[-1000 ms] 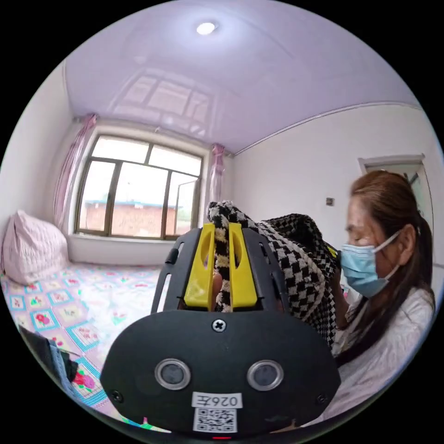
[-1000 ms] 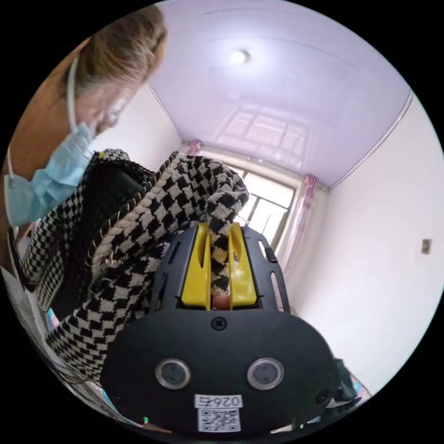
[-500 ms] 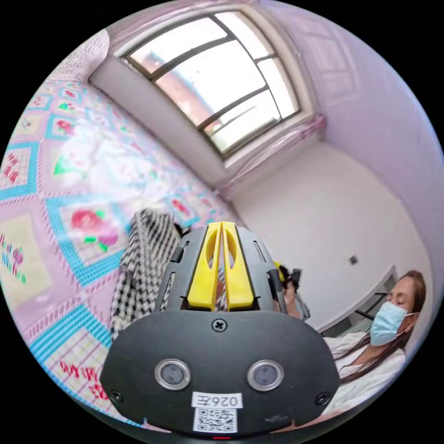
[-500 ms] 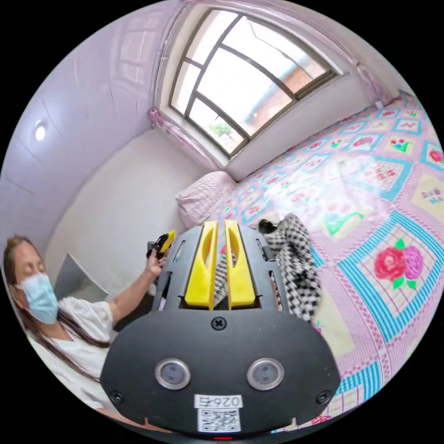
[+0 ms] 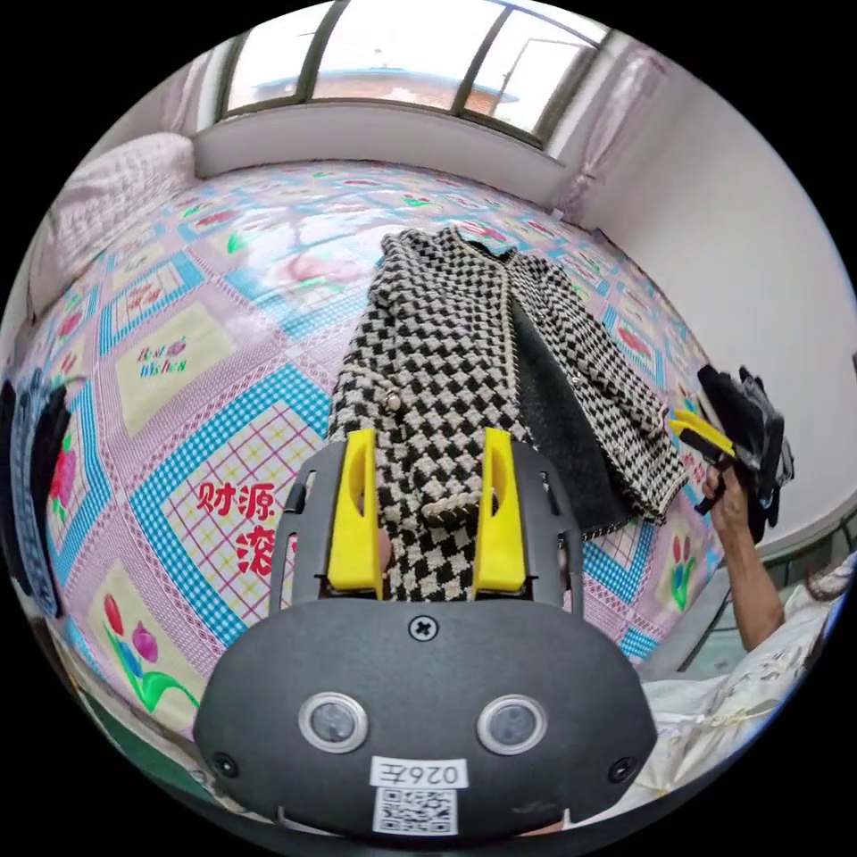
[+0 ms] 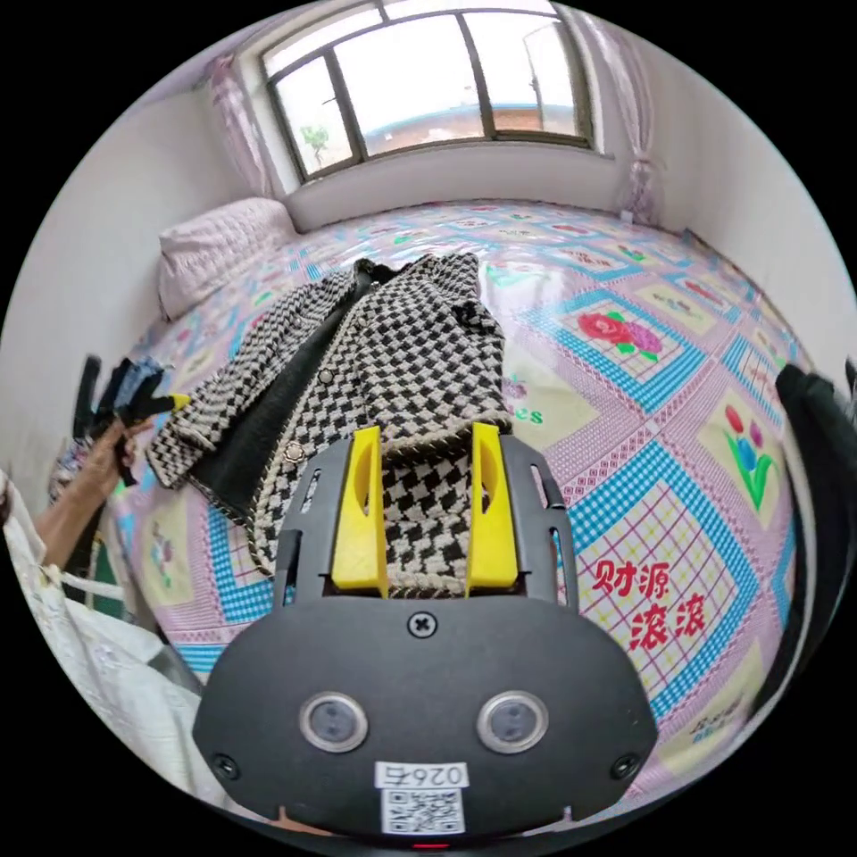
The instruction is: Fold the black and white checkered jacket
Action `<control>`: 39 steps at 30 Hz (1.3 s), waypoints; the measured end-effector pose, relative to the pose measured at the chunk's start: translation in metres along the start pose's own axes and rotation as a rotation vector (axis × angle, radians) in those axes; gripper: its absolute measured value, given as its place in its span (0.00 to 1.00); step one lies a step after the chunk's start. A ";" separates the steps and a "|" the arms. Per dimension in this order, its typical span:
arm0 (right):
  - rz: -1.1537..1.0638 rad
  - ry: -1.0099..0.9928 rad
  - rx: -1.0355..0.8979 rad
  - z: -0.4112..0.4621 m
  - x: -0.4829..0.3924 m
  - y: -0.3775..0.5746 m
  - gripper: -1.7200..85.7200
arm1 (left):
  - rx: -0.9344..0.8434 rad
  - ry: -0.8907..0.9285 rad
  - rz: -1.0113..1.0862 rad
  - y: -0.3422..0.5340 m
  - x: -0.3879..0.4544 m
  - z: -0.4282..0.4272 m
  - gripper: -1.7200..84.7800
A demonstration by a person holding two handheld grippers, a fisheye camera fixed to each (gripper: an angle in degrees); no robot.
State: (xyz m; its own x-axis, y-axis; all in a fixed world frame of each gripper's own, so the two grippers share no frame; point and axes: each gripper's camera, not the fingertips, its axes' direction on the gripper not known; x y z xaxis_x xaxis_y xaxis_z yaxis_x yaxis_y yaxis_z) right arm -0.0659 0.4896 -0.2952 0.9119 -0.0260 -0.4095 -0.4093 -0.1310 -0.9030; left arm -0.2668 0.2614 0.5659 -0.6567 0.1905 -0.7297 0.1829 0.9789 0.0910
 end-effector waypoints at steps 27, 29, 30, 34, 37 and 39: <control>0.673 -0.357 0.535 -0.220 0.119 0.195 0.01 | 0.499 0.565 -0.424 0.091 -0.267 -0.217 0.01; 0.639 -0.404 0.639 -0.244 0.086 0.219 0.02 | 0.662 0.740 -0.368 0.108 -0.254 -0.226 0.01; 0.589 -0.433 0.759 -0.272 0.057 0.231 0.02 | 0.847 0.895 -0.311 0.119 -0.246 -0.237 0.01; 0.271 -0.325 1.260 -0.410 -0.064 0.264 0.07 | 1.282 1.134 0.017 0.118 -0.207 -0.298 0.01; 0.135 -0.253 1.548 -0.473 -0.141 0.282 0.08 | 1.393 1.201 0.379 0.100 -0.153 -0.360 0.01; -0.003 -0.308 1.625 -0.491 -0.171 0.281 0.05 | 1.441 1.290 0.561 0.093 -0.114 -0.393 0.02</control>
State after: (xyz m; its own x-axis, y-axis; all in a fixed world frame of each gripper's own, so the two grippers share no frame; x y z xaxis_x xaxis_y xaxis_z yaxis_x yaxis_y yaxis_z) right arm -0.3220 -0.0297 -0.4150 0.9539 0.1836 -0.2375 -0.1904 0.9817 -0.0062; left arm -0.4629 0.3595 0.9236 -0.2480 0.9669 0.0602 0.4237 0.1642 -0.8908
